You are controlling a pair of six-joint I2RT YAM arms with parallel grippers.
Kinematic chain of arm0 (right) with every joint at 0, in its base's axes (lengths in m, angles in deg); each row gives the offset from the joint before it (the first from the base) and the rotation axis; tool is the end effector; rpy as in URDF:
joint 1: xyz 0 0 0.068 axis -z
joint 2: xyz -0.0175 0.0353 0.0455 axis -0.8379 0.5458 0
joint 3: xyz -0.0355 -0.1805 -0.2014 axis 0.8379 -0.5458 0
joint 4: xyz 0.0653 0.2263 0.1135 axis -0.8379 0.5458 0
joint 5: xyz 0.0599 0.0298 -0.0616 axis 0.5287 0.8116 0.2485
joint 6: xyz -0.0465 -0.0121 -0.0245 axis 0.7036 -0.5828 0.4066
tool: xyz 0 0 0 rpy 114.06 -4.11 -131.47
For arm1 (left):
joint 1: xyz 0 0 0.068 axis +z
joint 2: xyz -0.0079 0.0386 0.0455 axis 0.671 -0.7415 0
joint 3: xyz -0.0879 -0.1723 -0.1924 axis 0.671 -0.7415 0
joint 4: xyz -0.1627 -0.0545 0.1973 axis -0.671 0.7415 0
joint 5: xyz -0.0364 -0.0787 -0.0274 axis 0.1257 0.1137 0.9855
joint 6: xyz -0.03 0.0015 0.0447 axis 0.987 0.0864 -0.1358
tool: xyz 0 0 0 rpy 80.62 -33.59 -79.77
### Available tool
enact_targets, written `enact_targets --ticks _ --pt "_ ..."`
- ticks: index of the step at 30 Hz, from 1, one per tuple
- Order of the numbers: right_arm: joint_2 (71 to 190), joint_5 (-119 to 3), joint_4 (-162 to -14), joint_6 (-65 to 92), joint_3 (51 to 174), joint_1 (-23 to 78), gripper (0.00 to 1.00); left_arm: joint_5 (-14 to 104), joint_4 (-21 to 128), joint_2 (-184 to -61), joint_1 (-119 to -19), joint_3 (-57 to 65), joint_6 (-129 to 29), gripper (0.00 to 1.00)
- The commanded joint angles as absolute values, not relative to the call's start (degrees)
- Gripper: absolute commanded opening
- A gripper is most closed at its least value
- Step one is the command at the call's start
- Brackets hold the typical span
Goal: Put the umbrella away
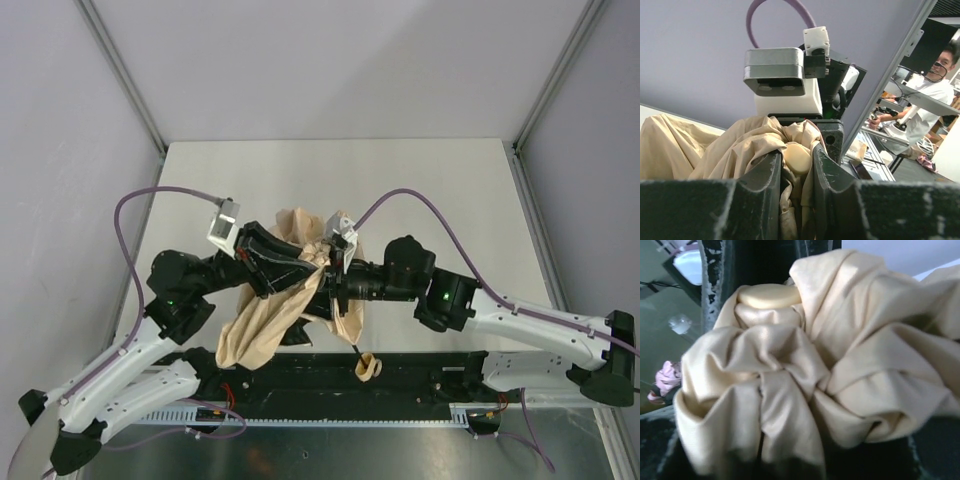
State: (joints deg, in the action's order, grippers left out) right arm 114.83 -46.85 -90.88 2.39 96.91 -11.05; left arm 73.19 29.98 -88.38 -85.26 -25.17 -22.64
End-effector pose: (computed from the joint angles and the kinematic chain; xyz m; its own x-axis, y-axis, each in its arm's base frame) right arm 0.0892 0.2507 0.3867 -0.3231 -0.0209 -0.9461 -0.9442 0.0749 0.3208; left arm 0.1008 -0.1234 0.4002 -0.3395 -0.3799 -0.8605 0.9331 -0.0210 -0.3589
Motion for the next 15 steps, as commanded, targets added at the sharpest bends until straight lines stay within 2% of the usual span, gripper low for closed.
enact_targets --ticks 1,2,3,4,5,10,12,15 --pt "114.17 -39.50 -100.13 -3.83 91.48 -11.29 0.00 72.14 17.25 -88.97 -87.44 -22.43 -19.90 0.03" --pt "112.97 -39.33 -101.26 -5.00 90.22 -10.85 0.00 71.84 17.28 -89.01 -87.38 -22.20 -19.82 0.13" --pt "111.41 -39.25 -102.48 -6.16 88.75 -10.01 0.00 71.39 17.38 -88.77 -87.35 -22.12 -19.78 0.31" --pt "109.88 -39.29 -103.23 -7.00 87.14 -9.33 0.00 70.76 17.52 -88.38 -87.29 -22.18 -19.71 0.44" --pt "108.59 -39.63 -103.51 -7.55 85.89 -8.81 0.00 70.06 17.63 -88.01 -87.31 -22.20 -19.68 0.54" --pt "103.56 -40.85 -106.34 -9.68 81.61 -7.65 0.00 66.94 19.30 -87.91 -87.19 -20.71 -19.96 0.92" --pt "102.14 -42.29 -106.17 -9.86 80.99 -7.24 0.00 64.79 24.26 -87.69 -86.69 -18.68 -21.70 0.97" --pt "99.42 -47.15 -103.66 -10.25 80.77 -4.97 0.00 56.87 37.94 -85.59 -86.25 -14.91 -27.79 0.99"
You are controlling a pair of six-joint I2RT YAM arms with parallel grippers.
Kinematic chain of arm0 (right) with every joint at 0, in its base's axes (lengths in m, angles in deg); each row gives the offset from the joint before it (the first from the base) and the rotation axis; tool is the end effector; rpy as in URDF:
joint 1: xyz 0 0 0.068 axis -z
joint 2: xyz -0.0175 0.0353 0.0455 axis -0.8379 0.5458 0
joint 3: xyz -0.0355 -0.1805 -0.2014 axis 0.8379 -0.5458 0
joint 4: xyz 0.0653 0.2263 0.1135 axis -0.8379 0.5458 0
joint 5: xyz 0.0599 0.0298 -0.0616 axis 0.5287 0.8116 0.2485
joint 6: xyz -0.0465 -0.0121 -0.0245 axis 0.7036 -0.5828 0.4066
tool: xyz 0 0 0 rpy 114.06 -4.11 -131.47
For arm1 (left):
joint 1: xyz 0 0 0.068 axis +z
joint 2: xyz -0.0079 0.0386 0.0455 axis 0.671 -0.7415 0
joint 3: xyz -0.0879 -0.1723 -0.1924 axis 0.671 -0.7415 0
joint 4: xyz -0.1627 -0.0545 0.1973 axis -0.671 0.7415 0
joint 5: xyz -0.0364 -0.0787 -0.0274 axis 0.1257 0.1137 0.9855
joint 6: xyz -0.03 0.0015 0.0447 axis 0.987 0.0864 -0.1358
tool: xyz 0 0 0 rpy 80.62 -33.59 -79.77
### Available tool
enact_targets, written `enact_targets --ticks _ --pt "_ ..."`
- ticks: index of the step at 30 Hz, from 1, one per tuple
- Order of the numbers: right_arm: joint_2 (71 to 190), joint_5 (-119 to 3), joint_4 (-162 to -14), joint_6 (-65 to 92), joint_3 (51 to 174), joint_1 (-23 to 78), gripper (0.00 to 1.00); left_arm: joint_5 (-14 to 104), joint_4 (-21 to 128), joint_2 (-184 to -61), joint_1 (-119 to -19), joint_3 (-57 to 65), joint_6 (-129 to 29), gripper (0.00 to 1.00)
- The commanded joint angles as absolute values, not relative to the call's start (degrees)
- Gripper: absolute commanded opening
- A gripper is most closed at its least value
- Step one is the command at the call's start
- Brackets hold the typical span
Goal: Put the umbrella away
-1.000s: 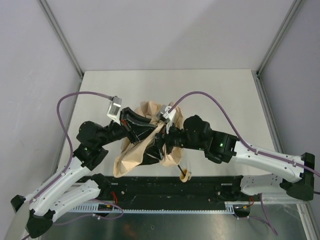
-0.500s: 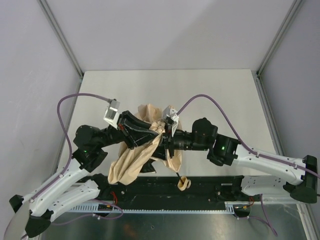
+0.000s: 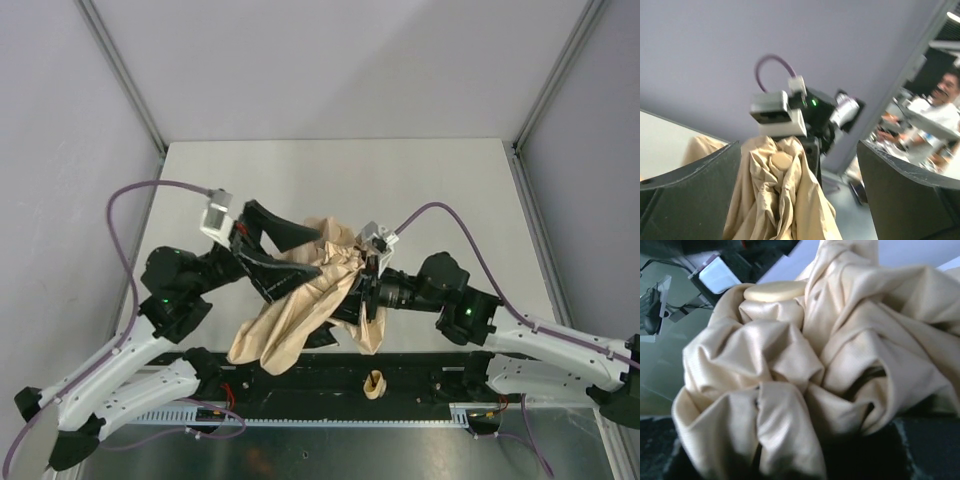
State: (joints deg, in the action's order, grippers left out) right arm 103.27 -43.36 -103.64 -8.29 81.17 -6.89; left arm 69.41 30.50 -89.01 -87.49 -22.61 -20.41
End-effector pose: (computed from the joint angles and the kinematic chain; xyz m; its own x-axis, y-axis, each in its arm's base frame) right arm 0.0856 0.2042 0.3573 -0.4364 0.1187 -0.8919 -0.8967 0.0242 0.4420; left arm 0.0970 -0.1256 0.4134 -0.3707 -0.4187 -0.8290 0.9185 -0.0330 -0.3940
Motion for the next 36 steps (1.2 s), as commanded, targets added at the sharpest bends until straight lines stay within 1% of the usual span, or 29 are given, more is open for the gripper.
enact_targets --ticks 1,5,7,9,12,15,18,22,23,25,26,27,29,30,31,32,33,36 --pt "98.44 -49.04 -102.41 -10.67 80.73 -3.38 0.00 53.66 42.83 -84.77 -86.26 -13.78 -30.00 0.99" --pt "95.76 -53.65 -98.30 -10.14 80.84 3.80 0.00 46.51 58.96 -81.70 -86.21 -11.69 -36.46 0.98" --pt "95.76 -51.44 -97.90 -9.10 80.86 8.26 0.00 45.86 63.03 -80.25 -86.25 -11.99 -37.71 0.94" --pt "96.74 -47.79 -98.41 -8.70 81.22 13.16 0.00 46.89 65.04 -79.35 -86.22 -12.88 -37.81 0.93" --pt "99.28 -39.68 -100.39 -9.79 82.57 20.51 0.00 50.24 65.66 -80.45 -86.22 -15.22 -37.09 0.98" --pt "101.66 -32.19 -102.04 -9.68 84.67 25.31 0.00 51.88 65.54 -85.21 -86.26 -16.50 -35.87 0.99" --pt "103.26 -28.53 -98.55 -5.80 87.77 27.64 0.00 52.06 65.20 -93.60 -86.22 -15.40 -34.54 0.99" --pt "103.75 -22.08 -99.24 -6.91 89.08 30.71 0.00 53.89 63.01 -103.65 -86.29 -13.61 -33.02 0.98" --pt "103.81 -20.34 -99.58 -7.11 89.24 31.03 0.00 53.80 62.92 -105.32 -86.23 -13.22 -32.92 0.94" --pt "103.85 -17.10 -98.81 -6.03 89.71 31.61 0.00 53.84 62.92 -107.44 -86.17 -13.12 -32.74 0.81" --pt "103.86 -15.48 -97.97 -5.09 89.94 32.09 0.00 53.90 62.96 -107.74 -86.04 -13.54 -32.66 0.72" --pt "103.95 -13.39 -97.41 -4.31 90.06 32.95 0.00 53.94 63.12 -107.58 -85.71 -14.33 -32.79 0.62" --pt "104.51 -8.18 -97.17 -3.31 90.20 34.36 0.00 53.48 63.48 -106.18 -84.59 -16.25 -33.19 0.33" --pt "104.80 -5.30 -97.14 -3.07 90.28 35.00 0.00 53.06 63.51 -105.13 -83.98 -17.31 -33.14 0.21" --pt "105.08 -3.51 -97.13 -2.99 90.32 35.41 0.00 52.64 63.56 -103.90 -83.54 -18.36 -33.08 0.12" --pt "105.44 -1.52 -97.57 -3.57 90.34 35.66 0.00 52.56 63.64 -102.89 -83.36 -19.24 -33.04 0.06" --pt "105.93 0.75 -98.79 -5.05 90.35 35.79 0.00 52.87 63.67 -102.03 -83.23 -20.21 -32.76 0.03" --pt "106.88 6.83 -105.82 -12.02 90.36 34.55 0.00 54.12 63.75 -99.17 -83.15 -23.37 -31.20 0.00"
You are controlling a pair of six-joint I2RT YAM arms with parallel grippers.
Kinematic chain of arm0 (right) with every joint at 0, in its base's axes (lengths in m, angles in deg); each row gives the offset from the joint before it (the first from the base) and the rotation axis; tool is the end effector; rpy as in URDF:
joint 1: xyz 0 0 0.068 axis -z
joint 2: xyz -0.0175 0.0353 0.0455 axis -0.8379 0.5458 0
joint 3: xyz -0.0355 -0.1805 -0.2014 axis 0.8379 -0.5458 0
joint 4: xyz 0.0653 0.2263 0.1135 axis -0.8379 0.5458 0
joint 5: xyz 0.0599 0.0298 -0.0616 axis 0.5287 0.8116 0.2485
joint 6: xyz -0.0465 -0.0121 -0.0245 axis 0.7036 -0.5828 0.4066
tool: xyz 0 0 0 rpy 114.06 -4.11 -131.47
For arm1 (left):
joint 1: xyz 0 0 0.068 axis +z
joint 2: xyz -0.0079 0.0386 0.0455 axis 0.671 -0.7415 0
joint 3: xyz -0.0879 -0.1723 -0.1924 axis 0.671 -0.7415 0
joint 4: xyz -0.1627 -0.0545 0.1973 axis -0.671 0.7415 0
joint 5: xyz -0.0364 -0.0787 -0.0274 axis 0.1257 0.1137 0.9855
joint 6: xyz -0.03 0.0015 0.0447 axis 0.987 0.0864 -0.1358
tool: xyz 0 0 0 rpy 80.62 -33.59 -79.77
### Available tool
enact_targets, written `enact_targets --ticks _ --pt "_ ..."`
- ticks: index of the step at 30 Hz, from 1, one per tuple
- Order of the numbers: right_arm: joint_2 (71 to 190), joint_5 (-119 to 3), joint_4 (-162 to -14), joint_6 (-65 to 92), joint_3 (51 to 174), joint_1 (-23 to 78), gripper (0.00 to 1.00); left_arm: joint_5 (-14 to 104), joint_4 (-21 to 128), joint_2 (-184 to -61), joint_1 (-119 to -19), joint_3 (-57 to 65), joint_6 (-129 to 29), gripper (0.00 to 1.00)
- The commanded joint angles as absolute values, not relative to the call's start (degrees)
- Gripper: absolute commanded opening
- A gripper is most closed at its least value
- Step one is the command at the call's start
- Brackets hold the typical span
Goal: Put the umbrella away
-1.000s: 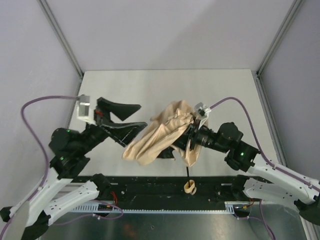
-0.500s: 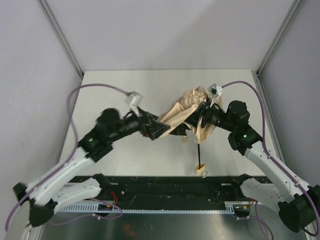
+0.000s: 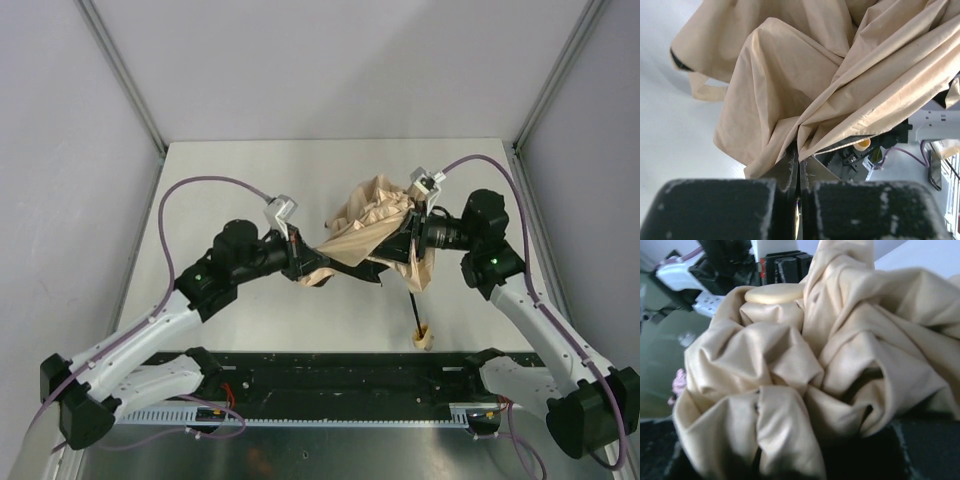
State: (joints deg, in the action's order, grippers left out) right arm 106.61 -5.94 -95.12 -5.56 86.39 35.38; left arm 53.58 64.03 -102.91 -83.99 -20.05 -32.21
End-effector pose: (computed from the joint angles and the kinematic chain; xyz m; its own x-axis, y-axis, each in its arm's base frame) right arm 0.1920 0.1088 0.3621 -0.4406 0.0658 -0.8953 -0.8833 0.1463 0.4455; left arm 0.1625 -0.1594 0.3262 -0.6054 -0.0947 -0.7903 0.6277 0.5537 -0.5472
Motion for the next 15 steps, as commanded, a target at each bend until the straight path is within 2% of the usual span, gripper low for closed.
enact_targets --ticks 1,9,13,15 --pt "106.83 7.82 -108.46 -14.02 90.31 33.91 0.00 54.22 63.78 -97.93 -83.17 -24.38 -30.92 0.00" --pt "110.84 10.55 -133.56 -35.46 90.86 28.45 0.00 46.96 66.56 -90.16 -83.11 -27.82 -31.78 0.00" --pt "112.09 8.16 -132.87 -34.81 91.42 27.02 0.00 40.93 70.34 -89.07 -83.03 -25.31 -34.66 0.00" --pt "111.70 5.89 -124.47 -28.18 92.71 27.43 0.00 39.09 71.63 -89.65 -82.89 -24.38 -35.31 0.00"
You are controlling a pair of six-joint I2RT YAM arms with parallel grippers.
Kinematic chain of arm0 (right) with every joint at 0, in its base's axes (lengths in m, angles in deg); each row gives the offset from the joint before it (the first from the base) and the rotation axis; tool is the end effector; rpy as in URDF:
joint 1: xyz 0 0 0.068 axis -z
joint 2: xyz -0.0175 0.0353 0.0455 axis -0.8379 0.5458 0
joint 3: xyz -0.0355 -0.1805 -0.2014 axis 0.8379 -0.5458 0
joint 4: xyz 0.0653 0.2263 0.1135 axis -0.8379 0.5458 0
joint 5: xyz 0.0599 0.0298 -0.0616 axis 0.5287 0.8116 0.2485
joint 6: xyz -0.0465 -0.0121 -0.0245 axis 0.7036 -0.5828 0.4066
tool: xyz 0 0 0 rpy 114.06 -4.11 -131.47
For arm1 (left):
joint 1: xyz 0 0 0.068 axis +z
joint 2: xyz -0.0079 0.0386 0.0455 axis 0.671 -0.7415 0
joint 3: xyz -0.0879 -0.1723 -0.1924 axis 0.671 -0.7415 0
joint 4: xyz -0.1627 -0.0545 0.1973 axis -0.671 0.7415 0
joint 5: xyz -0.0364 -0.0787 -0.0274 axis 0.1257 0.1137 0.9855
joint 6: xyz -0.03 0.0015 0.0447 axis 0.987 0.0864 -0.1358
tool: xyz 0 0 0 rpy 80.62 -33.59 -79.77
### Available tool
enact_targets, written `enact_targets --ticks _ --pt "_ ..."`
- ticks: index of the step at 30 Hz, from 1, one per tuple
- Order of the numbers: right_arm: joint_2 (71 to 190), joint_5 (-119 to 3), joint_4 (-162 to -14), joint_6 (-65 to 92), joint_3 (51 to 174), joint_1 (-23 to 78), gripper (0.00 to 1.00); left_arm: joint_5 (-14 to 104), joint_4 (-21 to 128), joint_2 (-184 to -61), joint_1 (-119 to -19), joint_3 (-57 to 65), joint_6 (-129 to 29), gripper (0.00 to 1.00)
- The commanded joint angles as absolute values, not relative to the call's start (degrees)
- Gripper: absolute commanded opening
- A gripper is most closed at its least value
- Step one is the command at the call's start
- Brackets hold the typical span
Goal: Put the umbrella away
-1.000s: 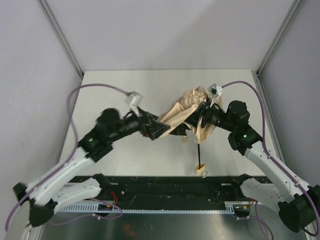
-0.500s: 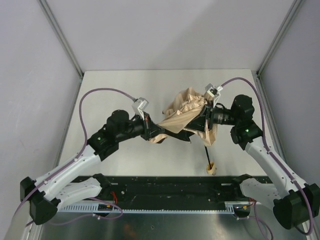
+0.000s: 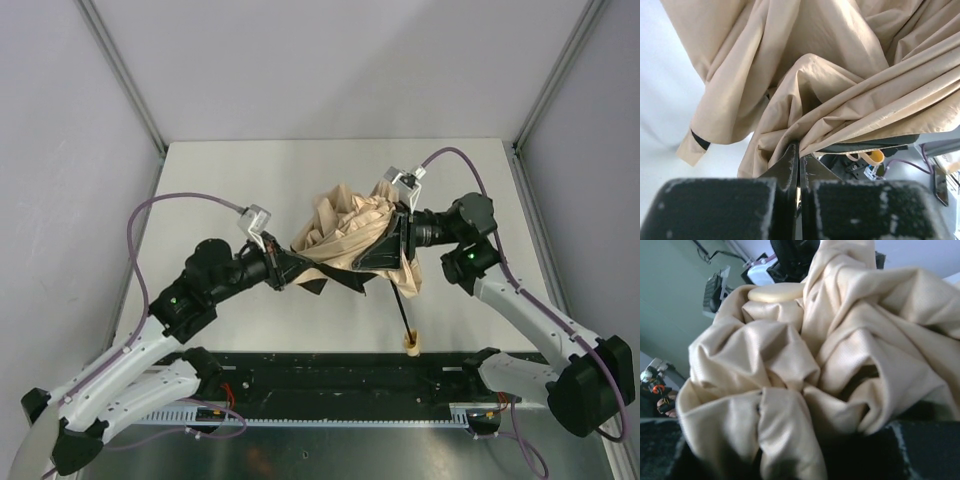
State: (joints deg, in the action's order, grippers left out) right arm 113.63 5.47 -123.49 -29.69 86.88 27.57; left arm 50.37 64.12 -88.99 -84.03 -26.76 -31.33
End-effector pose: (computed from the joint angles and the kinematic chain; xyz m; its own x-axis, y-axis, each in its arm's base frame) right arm 0.1893 0.1451 0.3815 -0.5097 0.0045 -0.8603 -0.8384 -0.2269 0.4955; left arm 0.1265 -0.1248 0.3287 -0.5255 -0.1932 -0.8286 0.6441 0.5460 -0.5358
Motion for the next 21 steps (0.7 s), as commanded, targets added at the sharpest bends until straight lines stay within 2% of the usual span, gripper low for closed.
enact_targets --ticks 1,2,5,6,8,11,14,16,21 --pt "111.39 3.88 -118.18 -23.20 93.73 27.80 0.00 38.40 72.46 -90.31 -82.69 -23.83 -35.30 0.01" --pt "111.23 1.21 -110.42 -17.23 95.25 28.30 0.00 37.00 74.11 -91.13 -82.37 -22.86 -35.30 0.11" --pt "112.61 -8.65 -92.75 -4.93 100.03 30.85 0.00 29.58 80.18 -90.48 -79.18 -19.47 -35.06 0.66" --pt "113.43 -10.99 -89.22 -3.26 100.91 31.98 0.00 28.37 81.00 -88.76 -77.27 -18.87 -35.00 0.79" --pt "115.14 -16.50 -81.54 3.04 103.39 33.13 0.00 26.50 81.66 -84.45 -74.28 -18.09 -34.78 0.93" --pt "117.37 -29.56 -72.29 12.27 107.38 32.71 0.00 21.74 81.80 -78.87 -73.03 -17.90 -33.47 0.99" --pt "118.86 -51.39 -64.88 21.37 111.88 31.17 0.00 19.11 81.41 -74.31 -72.85 -19.34 -31.37 0.99" --pt "120.38 -66.48 -62.89 26.95 114.37 30.55 0.00 19.02 80.55 -72.44 -72.78 -20.45 -30.67 0.99" --pt "126.15 -94.14 -64.33 41.48 119.38 25.96 0.00 21.28 79.64 -70.54 -72.82 -22.93 -31.01 0.99"
